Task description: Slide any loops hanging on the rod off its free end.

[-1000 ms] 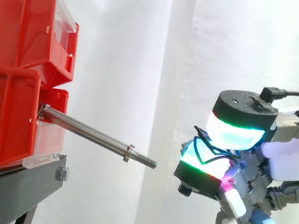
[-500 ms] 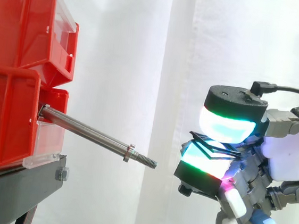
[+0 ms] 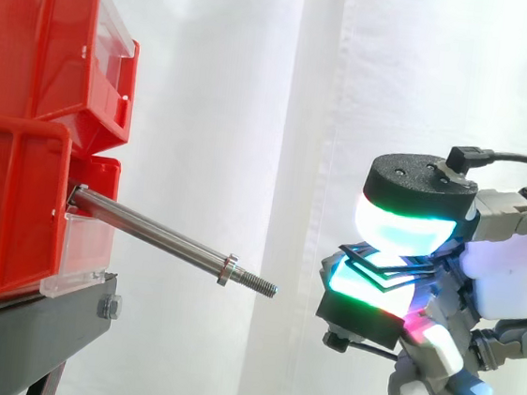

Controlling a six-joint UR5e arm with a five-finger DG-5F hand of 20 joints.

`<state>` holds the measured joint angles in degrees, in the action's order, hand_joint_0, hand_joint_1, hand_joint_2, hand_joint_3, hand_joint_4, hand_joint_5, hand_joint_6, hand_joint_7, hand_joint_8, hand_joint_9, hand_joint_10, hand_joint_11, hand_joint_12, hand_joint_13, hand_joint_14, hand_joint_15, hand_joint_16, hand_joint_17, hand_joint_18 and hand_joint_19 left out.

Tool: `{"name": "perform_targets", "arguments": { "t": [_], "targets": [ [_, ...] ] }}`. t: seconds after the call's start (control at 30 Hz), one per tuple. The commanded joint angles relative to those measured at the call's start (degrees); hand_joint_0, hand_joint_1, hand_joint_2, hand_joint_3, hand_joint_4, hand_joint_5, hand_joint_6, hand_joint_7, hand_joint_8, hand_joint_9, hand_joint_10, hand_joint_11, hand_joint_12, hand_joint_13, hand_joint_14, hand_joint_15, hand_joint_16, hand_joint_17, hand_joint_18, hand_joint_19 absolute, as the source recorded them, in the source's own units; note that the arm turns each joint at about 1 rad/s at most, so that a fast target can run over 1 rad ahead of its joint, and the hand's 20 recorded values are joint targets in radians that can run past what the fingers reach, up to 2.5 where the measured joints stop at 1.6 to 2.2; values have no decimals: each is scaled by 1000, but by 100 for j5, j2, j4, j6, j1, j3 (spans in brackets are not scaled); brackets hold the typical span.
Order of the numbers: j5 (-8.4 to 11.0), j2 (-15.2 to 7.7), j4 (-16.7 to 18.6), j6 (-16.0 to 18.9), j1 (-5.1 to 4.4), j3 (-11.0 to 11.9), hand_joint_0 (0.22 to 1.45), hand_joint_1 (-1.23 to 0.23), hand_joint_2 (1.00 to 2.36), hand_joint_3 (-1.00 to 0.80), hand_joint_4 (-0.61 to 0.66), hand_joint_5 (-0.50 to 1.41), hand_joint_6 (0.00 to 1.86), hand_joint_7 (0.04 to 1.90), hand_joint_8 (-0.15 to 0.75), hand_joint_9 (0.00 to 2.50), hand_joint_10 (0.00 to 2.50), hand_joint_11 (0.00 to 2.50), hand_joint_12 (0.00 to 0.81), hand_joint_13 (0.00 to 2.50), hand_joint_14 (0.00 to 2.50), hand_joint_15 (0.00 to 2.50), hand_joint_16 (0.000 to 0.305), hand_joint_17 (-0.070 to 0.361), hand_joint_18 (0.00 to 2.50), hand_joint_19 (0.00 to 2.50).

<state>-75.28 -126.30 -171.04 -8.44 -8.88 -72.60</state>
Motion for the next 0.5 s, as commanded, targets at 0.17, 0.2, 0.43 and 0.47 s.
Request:
{"name": "perform_targets", "arguments": {
  "t": [0.17, 0.2, 0.43, 0.47],
  "targets": [
    [4, 0, 0, 0, -9, 0, 566, -518, 1020, -176, 122, -81, 854, 1363, 332, 1264, 14, 494, 372, 1129, 12, 354, 61, 137, 1151, 842],
    [4, 0, 0, 0, -9, 0, 570, -514, 1018, -168, 115, -78, 851, 1344, 343, 1274, 16, 485, 380, 1143, 11, 349, 63, 142, 1177, 834],
    [4, 0, 0, 9, -9, 0, 570, -614, 1004, 9, 118, -66, 816, 1295, 406, 1295, 15, 477, 438, 1211, 9, 318, 76, 171, 1315, 727],
    [4, 0, 9, 9, -18, 0, 570, -626, 1003, 12, 122, -71, 814, 1308, 406, 1279, 14, 490, 444, 1177, 11, 307, 76, 172, 1295, 723]
  ]
}}
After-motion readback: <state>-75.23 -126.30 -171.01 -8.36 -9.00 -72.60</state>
